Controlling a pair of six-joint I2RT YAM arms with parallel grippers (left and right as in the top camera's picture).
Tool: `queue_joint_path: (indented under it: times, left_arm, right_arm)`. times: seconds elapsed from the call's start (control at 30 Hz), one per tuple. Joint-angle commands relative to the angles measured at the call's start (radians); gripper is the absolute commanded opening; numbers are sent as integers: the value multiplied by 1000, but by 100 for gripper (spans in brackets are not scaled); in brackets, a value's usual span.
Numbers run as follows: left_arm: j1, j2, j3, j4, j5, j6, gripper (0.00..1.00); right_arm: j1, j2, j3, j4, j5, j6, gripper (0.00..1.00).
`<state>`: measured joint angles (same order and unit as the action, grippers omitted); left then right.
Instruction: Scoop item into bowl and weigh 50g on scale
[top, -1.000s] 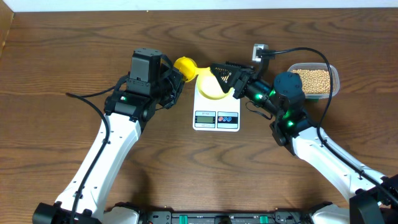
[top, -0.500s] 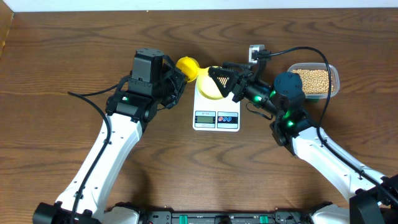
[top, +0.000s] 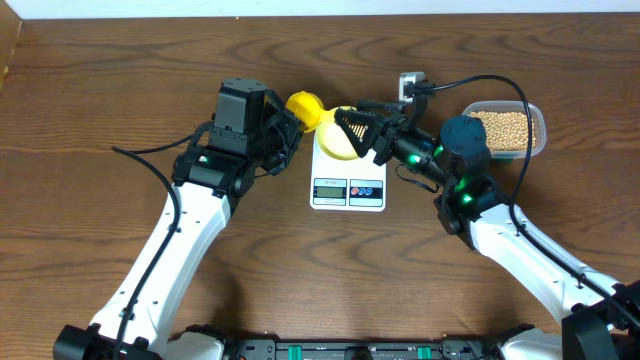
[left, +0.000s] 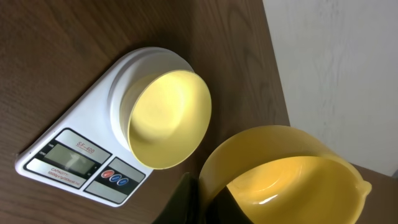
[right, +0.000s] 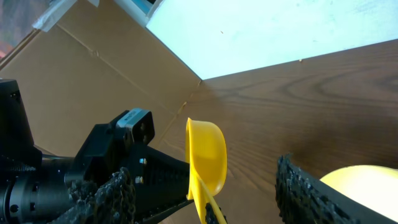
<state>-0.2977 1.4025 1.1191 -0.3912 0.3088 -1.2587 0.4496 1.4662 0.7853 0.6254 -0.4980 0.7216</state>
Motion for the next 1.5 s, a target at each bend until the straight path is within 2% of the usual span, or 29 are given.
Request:
queue_joint_path:
  times: [0.0,0.33,0.87,1.07,1.4,1.47]
  left_arm:
    - [-8,-11,16,9,-6,13,8]
    - [-25,-11,16,25,-6,13,8]
    - [-29,-11,16,31,-6,13,8]
    - [-29,-11,16,31,-6,13,8]
    - [-29,-11,16,31,-6,13,8]
    - [-29,-11,16,31,-6,13,8]
  right_arm:
    - [11,0,22,3,-2,-21,70]
    - [11,0,22,3,-2,-21,66]
    - [10,0,22,0,-5,-21,46]
    - [10,0,22,0,-5,-21,43]
    - [10,0,22,0,0,-21,30]
    - [10,0,22,0,6,-21,25]
